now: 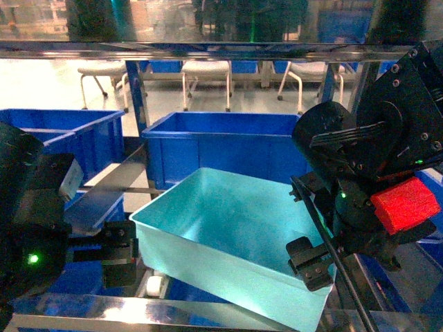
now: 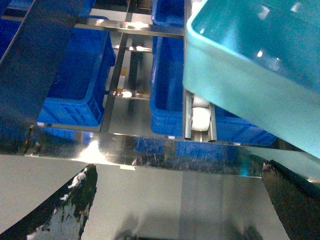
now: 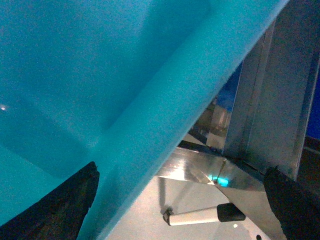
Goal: Organize blue bins on left shelf correctly
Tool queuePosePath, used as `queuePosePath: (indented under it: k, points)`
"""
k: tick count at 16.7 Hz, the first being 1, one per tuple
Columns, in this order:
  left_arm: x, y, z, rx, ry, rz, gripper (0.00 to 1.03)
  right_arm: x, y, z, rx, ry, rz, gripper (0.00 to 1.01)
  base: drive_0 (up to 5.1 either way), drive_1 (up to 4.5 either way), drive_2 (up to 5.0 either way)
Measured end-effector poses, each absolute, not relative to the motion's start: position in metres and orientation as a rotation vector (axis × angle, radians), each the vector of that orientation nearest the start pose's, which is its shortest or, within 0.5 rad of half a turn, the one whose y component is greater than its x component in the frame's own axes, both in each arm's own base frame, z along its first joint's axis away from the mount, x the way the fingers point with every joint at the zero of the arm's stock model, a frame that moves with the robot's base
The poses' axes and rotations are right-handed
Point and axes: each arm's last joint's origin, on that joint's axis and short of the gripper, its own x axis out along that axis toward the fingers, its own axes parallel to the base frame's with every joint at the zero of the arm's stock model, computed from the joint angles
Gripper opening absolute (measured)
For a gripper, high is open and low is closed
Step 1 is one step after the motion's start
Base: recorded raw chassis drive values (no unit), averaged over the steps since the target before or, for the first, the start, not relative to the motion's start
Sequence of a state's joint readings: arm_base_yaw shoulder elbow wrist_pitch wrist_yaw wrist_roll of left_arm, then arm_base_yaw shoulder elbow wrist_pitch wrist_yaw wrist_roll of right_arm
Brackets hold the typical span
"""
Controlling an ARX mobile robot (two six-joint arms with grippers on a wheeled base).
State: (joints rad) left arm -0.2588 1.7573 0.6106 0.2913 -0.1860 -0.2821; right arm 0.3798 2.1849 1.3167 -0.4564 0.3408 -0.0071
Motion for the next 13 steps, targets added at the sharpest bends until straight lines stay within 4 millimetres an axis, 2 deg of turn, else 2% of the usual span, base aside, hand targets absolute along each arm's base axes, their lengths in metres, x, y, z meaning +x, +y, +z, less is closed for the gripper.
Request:
queuePosePath:
  k: [4,7,9,13]
  points:
    - [0.257,-0.067,0.111,-0.089,0.771,0.077,0.98,0.355,0.131,0.090,-0.465,1.205,0.032,0.98,0.0,0.00,0.0]
    - [0.244,-0.071,0.118,-0.088,0.783,0.066,0.98,0.342,0.129,0.098,-0.463,1.180,0.041,0.98,0.0,0.00,0.0]
    - [0.230,-0.069,0.128,-0.101,0.775,0.076,0.98,0.323,0.127,0.108,-0.444,1.165,0.053,0.98,0.0,0.00,0.0]
    - [0.215,-0.061,0.133,-0.126,0.793,0.102,0.98,0.289,0.122,0.131,-0.397,1.119,0.051,0.98,0.0,0.00,0.0]
